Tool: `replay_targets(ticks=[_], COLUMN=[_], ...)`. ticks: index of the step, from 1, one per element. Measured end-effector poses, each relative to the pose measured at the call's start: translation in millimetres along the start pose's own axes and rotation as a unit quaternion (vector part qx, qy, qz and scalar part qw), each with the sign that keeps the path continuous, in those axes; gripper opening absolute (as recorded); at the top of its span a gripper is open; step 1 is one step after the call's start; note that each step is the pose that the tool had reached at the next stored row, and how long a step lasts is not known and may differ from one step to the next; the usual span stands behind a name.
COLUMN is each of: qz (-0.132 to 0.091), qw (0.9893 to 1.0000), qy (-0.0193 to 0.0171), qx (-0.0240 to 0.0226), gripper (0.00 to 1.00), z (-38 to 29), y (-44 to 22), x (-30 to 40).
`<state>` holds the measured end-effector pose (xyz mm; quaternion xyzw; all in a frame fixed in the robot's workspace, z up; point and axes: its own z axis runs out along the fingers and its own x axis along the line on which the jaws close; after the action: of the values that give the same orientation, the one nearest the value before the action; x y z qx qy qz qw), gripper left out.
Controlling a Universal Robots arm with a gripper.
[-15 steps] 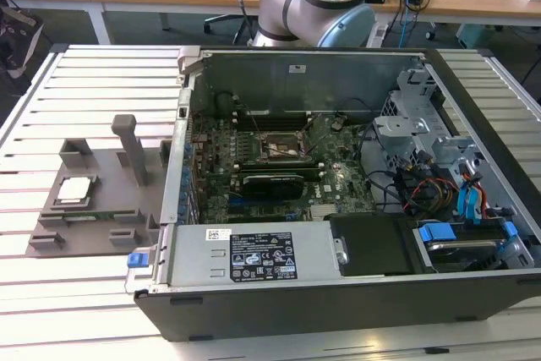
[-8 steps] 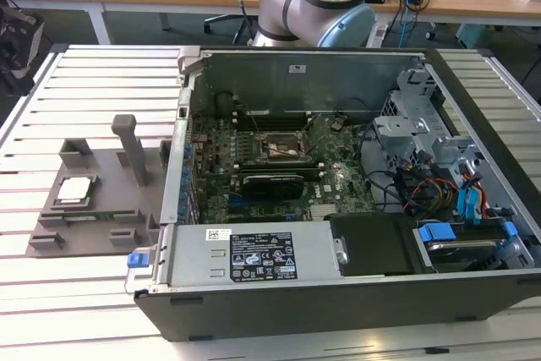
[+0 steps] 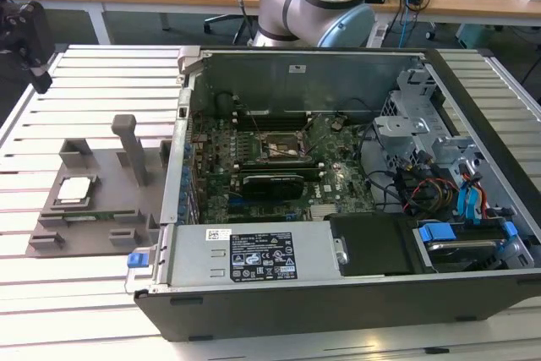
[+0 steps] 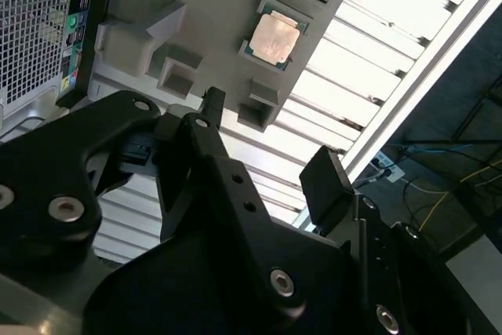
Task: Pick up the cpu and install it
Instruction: 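Pick up the cpu and move it towards the insertion slot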
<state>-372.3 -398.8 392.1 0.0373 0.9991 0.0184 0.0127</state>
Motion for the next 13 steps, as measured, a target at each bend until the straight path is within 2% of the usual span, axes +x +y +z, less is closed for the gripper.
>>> replay_targets(ticks=[2,4,5,10,13], qz=[-0.005,-0.017,-0.024,-0.025,-0.025], qw=[0.9999,0.9998,0.9996,0.9996,0.9996], qy=[-0.0007,-0.0004,-0.0002,-0.0001,-0.0001], qx=[0.0119,0.0117,0.0116,0.0115,0.0115], gripper=[0.66,0.66,0.66,0.66,0.66], z=[1.0,4.1,7.8,18.7,22.2], y=[-0.1,-0.2,-0.1,-0.4,-0.6], x=[0.2,0.5,0.8,1.5,1.8])
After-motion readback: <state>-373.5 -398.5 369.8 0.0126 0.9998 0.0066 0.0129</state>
